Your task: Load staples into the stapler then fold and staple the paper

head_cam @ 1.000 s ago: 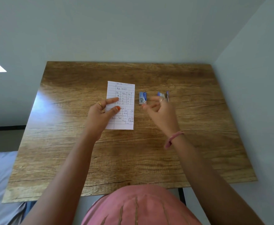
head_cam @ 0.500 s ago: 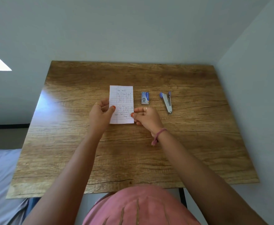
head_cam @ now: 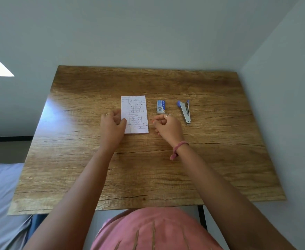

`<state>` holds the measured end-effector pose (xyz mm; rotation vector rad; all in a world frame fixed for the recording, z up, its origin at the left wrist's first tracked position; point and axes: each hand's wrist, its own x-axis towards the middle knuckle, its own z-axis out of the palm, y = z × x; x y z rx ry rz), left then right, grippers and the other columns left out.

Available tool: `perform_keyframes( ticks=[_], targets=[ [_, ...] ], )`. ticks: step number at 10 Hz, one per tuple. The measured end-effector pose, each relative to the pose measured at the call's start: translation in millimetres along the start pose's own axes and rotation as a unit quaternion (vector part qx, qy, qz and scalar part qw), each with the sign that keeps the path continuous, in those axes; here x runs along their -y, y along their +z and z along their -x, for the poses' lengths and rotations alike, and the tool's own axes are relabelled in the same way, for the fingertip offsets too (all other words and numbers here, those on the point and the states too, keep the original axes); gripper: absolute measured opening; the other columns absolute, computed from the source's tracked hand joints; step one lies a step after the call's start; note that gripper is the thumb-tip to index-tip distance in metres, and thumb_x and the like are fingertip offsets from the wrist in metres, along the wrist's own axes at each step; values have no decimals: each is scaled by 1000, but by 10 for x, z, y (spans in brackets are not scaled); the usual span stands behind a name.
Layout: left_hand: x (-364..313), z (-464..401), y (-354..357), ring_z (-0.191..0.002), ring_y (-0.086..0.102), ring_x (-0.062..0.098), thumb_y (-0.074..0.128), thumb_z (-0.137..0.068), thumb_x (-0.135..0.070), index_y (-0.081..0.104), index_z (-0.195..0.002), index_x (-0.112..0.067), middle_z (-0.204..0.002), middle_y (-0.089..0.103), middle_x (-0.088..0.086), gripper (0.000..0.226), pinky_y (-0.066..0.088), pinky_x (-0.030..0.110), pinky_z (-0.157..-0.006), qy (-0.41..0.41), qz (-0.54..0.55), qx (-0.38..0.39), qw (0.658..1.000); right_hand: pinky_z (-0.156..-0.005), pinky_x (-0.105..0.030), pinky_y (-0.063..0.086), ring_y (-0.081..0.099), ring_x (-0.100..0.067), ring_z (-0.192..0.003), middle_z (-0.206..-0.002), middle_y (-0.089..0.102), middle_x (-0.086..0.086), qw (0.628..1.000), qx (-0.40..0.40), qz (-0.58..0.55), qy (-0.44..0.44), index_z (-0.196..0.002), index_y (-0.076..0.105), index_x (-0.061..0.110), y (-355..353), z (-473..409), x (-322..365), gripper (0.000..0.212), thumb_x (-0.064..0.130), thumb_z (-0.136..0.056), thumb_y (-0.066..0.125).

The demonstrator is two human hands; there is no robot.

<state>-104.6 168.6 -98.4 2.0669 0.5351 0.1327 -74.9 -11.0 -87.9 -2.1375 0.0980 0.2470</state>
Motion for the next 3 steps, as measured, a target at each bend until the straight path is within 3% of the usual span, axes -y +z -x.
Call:
perform_keyframes(
  ticks=[1, 2, 3],
  targets=[
    [-91, 84, 18, -122, 45, 28, 60, -91, -18, 53, -127, -13, -128, 47, 9, 38, 43, 41, -101, 52, -55, -21, 997, -61, -18, 52, 59, -2, -70, -86, 66, 6, 993, -58, 84, -52, -104, 68, 16, -174, 43, -14, 16, 22, -93, 60],
    [-198, 151, 31, -132, 35, 29, 60, -92, -16, 50, -131, -8, -138, 41, 14, 41, 35, 39, -104, 101, -67, -26, 992, -68, -23, 55, 60, -5, -77, -95, 67, 2, 982, -101, 133, -89, -106, 68, 16, -319, 56, -1, 18, 25, -93, 58],
    [-362, 196, 59, -140, 25, 29, 59, -94, -21, 39, -142, -5, -152, 28, 13, 54, 26, 38, -111, 157, -68, -24, 985, -91, -35, 51, 55, -22, -113, -117, 62, -6, 959, -142, 202, -137, -117, 63, 13, -480, 64, 16, 29, 29, -93, 57]
  ],
)
